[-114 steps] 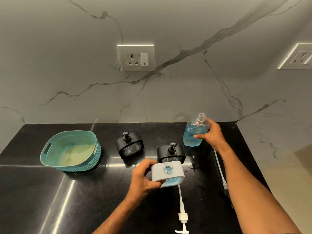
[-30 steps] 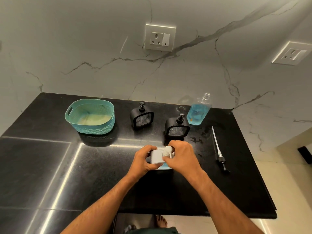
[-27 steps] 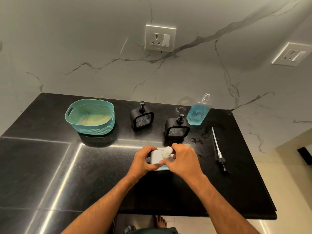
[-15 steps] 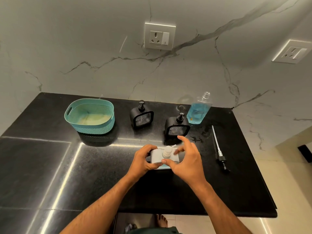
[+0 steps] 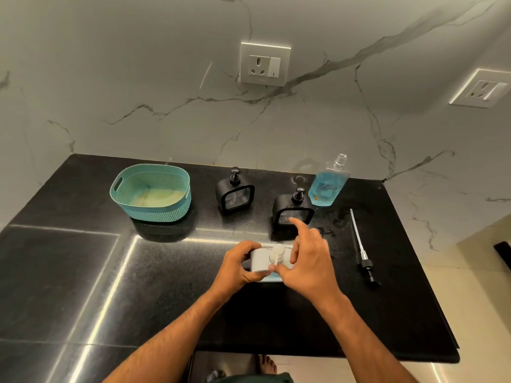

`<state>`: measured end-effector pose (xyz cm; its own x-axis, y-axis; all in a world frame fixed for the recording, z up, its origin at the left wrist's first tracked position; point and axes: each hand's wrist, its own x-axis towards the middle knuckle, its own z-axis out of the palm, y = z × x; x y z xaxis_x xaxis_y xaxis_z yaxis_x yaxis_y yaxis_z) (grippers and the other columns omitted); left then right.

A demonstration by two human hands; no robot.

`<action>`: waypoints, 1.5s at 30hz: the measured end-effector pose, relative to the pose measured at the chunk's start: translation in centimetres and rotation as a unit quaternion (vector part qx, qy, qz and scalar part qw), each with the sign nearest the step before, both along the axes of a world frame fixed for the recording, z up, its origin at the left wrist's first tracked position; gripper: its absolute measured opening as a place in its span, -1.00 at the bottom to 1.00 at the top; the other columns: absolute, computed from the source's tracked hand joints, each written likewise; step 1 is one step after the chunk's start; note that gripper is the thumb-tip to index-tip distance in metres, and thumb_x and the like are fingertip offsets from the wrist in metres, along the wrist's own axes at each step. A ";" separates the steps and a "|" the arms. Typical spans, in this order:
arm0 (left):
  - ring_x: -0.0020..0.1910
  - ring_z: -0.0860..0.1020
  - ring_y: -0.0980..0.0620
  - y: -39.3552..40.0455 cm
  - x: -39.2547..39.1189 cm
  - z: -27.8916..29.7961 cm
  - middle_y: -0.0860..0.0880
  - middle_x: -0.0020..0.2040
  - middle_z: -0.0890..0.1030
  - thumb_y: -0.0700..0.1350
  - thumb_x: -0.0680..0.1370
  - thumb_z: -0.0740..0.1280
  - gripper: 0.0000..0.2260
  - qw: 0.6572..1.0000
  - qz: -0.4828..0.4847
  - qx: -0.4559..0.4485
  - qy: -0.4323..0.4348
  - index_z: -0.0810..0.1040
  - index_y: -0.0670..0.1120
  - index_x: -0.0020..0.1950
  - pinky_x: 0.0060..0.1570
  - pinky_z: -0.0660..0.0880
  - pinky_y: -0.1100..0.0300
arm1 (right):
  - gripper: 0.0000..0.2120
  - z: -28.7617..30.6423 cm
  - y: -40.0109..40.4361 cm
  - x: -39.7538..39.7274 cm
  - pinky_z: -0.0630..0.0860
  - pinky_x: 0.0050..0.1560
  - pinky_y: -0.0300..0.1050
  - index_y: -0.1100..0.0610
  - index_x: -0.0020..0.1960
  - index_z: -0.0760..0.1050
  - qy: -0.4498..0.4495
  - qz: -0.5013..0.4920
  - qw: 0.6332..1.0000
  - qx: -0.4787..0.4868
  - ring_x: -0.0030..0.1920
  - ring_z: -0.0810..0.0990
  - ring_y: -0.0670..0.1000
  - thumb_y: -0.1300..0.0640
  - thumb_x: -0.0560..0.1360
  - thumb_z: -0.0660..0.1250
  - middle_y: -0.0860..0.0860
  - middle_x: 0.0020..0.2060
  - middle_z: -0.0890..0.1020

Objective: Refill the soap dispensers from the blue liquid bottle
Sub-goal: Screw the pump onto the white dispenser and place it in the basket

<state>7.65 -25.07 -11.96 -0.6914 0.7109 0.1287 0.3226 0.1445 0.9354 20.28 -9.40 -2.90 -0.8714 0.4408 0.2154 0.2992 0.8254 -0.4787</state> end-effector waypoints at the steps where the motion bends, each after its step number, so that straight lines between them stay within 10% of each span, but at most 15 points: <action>1: 0.17 0.61 -0.03 0.0 0.0 0.0 0.10 0.12 0.64 0.06 0.39 0.66 -0.58 1.000 0.002 0.001 -0.001 0.58 0.13 0.16 0.12 0.62 -0.05 | -0.01 0.0 0.2 -0.2 0.33 0.10 -0.18 -0.07 0.53 0.25 0.002 0.017 1.000 0.001 0.01 0.39 -0.12 -0.15 0.20 0.62 -0.20 -0.11 0.48; 6: 0.17 0.61 -0.01 0.0 -0.1 -0.1 0.13 0.12 0.63 0.05 0.39 0.66 -0.56 1.000 -0.003 -0.002 0.004 0.57 0.14 0.18 0.12 0.62 -0.03 | -0.41 -1.2 0.1 -0.7 0.52 0.12 -0.05 0.05 0.34 0.47 -0.024 0.118 0.992 -0.036 0.08 0.46 -0.07 0.27 0.34 0.49 -0.09 0.08 0.55; 10: 0.17 0.61 -0.01 0.1 -0.1 -0.2 0.13 0.11 0.64 0.04 0.40 0.65 -0.57 1.000 -0.002 -0.005 0.012 0.59 0.05 0.18 0.12 0.61 0.00 | -0.71 -2.0 0.0 -1.4 0.36 -0.15 -0.21 0.06 -0.04 0.51 -0.019 0.079 0.997 -0.013 -0.15 0.44 -0.07 0.13 0.31 0.53 -0.09 -0.15 0.47; 16: 0.16 0.62 0.01 0.1 0.1 -0.1 0.13 0.10 0.65 0.02 0.38 0.63 -0.58 1.000 0.008 -0.002 0.014 0.60 0.02 0.16 0.13 0.61 0.04 | -0.59 -2.2 -0.9 -1.8 0.23 -0.30 -0.22 0.04 -0.25 0.33 0.020 -0.016 1.000 -0.016 -0.33 0.37 -0.06 -0.01 0.22 0.59 -0.11 -0.30 0.41; 26: 0.14 0.62 0.03 0.1 0.0 0.2 0.15 0.09 0.64 0.02 0.37 0.64 -0.61 1.000 0.014 -0.003 0.017 0.59 0.12 0.12 0.11 0.62 0.12 | -0.61 -2.8 -1.4 -1.6 0.42 -0.29 -0.14 0.04 -0.19 0.42 0.058 -0.025 0.997 -0.052 -0.28 0.46 -0.07 -0.05 0.25 0.60 -0.10 -0.24 0.47; 31: 0.16 0.63 0.02 0.0 0.0 0.2 0.12 0.09 0.67 -0.02 0.38 0.67 -0.59 1.000 0.010 -0.005 0.004 0.62 0.01 0.16 0.15 0.62 0.04 | -0.43 -3.3 1.0 0.1 0.39 0.12 -0.34 -0.08 0.20 0.52 0.007 0.063 0.994 -0.092 0.14 0.41 -0.16 -0.18 0.25 0.58 -0.18 0.10 0.46; 35: 0.21 0.62 0.12 -0.3 -0.2 0.4 0.21 0.13 0.67 -0.01 0.36 0.67 -0.53 1.000 0.004 -0.016 -0.019 0.62 0.06 0.22 0.25 0.60 0.07 | -0.32 -3.8 2.4 0.8 0.43 0.36 -0.06 -0.06 0.40 0.49 -0.061 0.072 0.988 -0.124 0.28 0.42 -0.13 0.06 0.31 0.61 -0.18 0.22 0.53; 45: 0.22 0.62 0.08 -2.0 -0.4 0.7 0.19 0.17 0.64 0.08 0.41 0.63 -0.56 0.999 -0.007 -0.036 0.016 0.59 0.06 0.21 0.20 0.63 0.00 | -0.38 -5.1 2.2 0.0 0.65 0.15 -0.09 0.05 0.30 0.61 0.026 -0.054 0.981 -0.187 0.16 0.62 -0.09 0.27 0.28 0.67 -0.08 0.16 0.62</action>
<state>7.24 -27.09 -11.23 -0.6775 0.7290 0.0980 0.3540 0.2063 0.9122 20.27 -7.22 -8.01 -0.8074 0.5867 0.0634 0.3430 0.5540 -0.7586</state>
